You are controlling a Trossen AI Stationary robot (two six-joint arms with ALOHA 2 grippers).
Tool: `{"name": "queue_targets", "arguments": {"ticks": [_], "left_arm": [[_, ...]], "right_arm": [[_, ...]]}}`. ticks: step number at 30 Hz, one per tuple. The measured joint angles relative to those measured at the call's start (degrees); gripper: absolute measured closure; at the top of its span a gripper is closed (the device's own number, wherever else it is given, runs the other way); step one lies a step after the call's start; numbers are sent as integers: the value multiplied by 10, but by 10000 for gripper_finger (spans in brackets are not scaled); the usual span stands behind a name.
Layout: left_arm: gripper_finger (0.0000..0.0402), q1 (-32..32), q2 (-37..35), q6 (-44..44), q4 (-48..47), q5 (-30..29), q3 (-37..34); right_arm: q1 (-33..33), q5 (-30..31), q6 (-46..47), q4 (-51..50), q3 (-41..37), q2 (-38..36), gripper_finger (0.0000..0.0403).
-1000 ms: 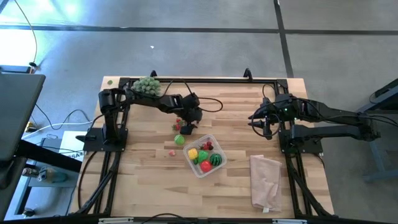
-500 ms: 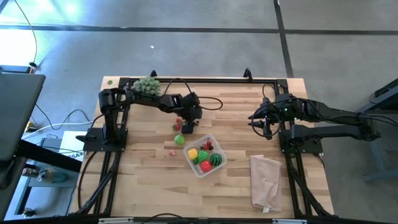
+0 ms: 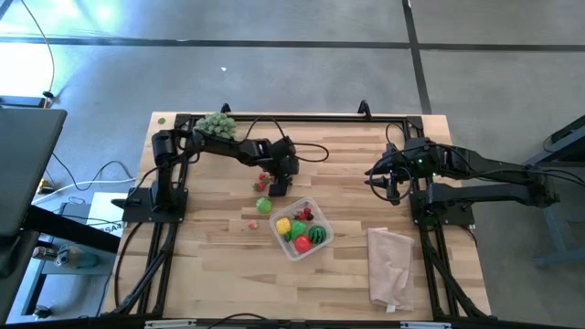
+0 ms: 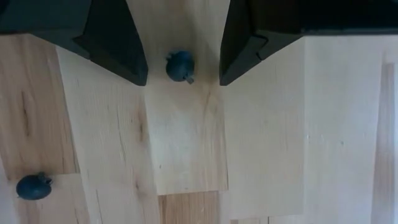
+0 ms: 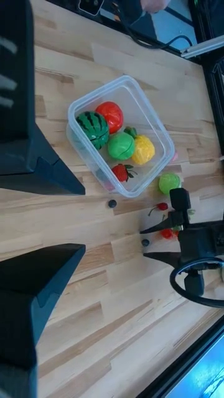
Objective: Pick and placing Produce into tupperware
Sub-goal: Put the blueberry into the transparent bin
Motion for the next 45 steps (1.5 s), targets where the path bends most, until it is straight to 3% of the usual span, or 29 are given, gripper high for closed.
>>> {"name": "queue_targets", "arguments": {"ticks": [7, 19, 36, 45], "left_arm": [[215, 0, 0, -17, -4, -1, 0], [284, 0, 1, -44, -7, -7, 0], [347, 0, 1, -48, -7, -6, -1], [341, 0, 2, -61, -23, 4, 14]], "right_arm": [[0, 0, 0, 0, 0, 0, 274], [0, 0, 0, 0, 0, 0, 274], [0, 0, 0, 0, 0, 0, 274], [0, 0, 0, 0, 0, 0, 274]]}}
